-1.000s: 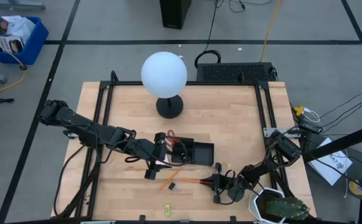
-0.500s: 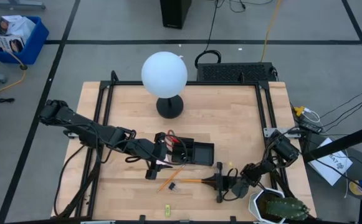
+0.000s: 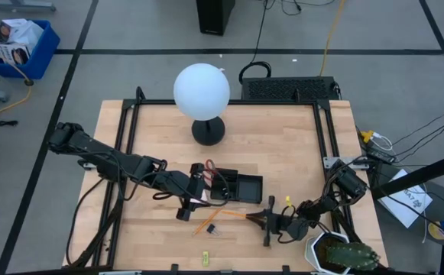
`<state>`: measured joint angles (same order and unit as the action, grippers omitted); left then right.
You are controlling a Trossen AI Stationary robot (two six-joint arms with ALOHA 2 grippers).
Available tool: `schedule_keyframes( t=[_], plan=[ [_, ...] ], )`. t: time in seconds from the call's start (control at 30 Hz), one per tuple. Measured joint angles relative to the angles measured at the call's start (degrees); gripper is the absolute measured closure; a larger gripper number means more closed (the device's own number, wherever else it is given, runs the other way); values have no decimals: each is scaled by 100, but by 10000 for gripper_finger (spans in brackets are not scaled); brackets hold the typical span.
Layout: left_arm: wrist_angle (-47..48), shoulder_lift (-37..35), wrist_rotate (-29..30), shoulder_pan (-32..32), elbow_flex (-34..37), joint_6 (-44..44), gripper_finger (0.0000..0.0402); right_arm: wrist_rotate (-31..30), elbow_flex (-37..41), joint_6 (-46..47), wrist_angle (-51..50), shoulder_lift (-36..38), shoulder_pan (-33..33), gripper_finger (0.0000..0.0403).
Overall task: Pick and place office supplies into organizer
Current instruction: Put the yellow pencil into the desk organizer
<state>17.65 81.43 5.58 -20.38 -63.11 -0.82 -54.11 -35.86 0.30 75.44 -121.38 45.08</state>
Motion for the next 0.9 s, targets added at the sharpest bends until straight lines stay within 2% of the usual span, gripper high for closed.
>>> schedule_keyframes(
  t=[0.13, 0.33, 0.43, 0.6, 0.9],
  plan=[
    [101, 0, -135, 0, 0, 219, 163, -15, 0, -241, 237, 0, -21, 389],
    [88, 0, -153, 0, 0, 297, 163, 11, -2, -1462, 1437, 11, -168, 389],
    [-31, 0, -150, 0, 0, 381, 163, 15, -9, -1609, 1240, 198, -255, 389],
    [-291, 224, 40, 10, -9, 523, 163, 423, -24, -1777, 1293, 489, -438, 389],
    [-646, 663, 28, -15, -7, 411, 163, 558, -42, -2355, 1241, 942, -612, 389]
  ],
)
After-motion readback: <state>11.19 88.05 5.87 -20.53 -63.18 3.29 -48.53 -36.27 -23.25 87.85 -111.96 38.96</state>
